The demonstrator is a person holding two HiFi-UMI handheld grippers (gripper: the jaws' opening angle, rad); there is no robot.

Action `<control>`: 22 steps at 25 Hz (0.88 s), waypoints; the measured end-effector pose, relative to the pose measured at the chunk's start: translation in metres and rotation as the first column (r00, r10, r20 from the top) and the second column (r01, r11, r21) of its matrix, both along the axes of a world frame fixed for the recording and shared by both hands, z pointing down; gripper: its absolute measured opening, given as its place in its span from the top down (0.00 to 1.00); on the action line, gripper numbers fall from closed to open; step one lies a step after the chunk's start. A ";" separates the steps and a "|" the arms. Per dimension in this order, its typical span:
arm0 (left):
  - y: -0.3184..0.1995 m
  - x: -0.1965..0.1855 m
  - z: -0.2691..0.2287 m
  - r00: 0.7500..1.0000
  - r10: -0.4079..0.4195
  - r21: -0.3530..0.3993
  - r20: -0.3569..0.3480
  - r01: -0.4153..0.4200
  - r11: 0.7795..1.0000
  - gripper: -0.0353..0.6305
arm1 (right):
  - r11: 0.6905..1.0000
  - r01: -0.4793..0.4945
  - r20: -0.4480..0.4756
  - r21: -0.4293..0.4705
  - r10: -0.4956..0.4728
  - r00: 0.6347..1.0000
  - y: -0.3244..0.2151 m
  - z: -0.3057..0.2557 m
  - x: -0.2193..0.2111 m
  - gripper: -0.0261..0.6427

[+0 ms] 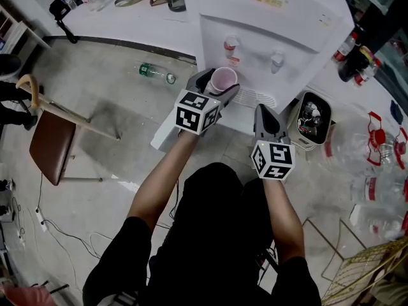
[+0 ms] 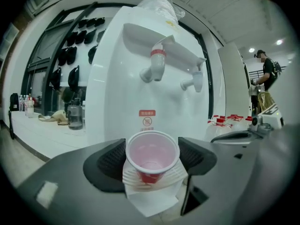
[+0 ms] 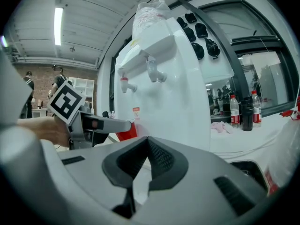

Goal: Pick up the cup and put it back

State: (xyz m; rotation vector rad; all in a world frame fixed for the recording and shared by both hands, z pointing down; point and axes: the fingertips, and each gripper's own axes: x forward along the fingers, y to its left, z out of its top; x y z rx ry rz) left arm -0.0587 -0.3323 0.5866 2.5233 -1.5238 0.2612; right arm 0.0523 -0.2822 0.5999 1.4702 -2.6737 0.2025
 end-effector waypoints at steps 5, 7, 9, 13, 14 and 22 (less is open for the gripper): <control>-0.007 0.004 0.005 1.000 0.003 -0.009 -0.014 -0.003 1.000 0.42 | 1.000 -0.004 -0.003 -0.007 0.004 1.000 -0.004 0.005 0.002 0.97; -0.008 0.006 0.005 1.000 0.006 -0.010 -0.018 -0.006 1.000 0.42 | 1.000 -0.008 -0.002 -0.008 0.008 1.000 -0.005 0.006 0.002 0.97; -0.009 0.008 0.005 1.000 0.006 -0.009 -0.024 -0.007 1.000 0.42 | 1.000 -0.011 0.000 -0.011 0.011 1.000 -0.005 0.007 0.003 0.97; -0.009 0.009 0.005 1.000 -0.001 0.000 -0.026 0.001 1.000 0.42 | 1.000 -0.014 0.001 -0.013 0.014 1.000 -0.003 0.007 0.005 0.97; -0.009 0.009 0.005 1.000 0.000 0.000 -0.027 0.000 1.000 0.42 | 1.000 -0.015 0.002 -0.013 0.015 1.000 -0.003 0.007 0.005 0.97; -0.011 0.007 0.002 1.000 -0.011 0.016 -0.017 0.012 1.000 0.41 | 1.000 -0.015 0.007 -0.015 0.015 1.000 -0.002 0.008 0.005 0.97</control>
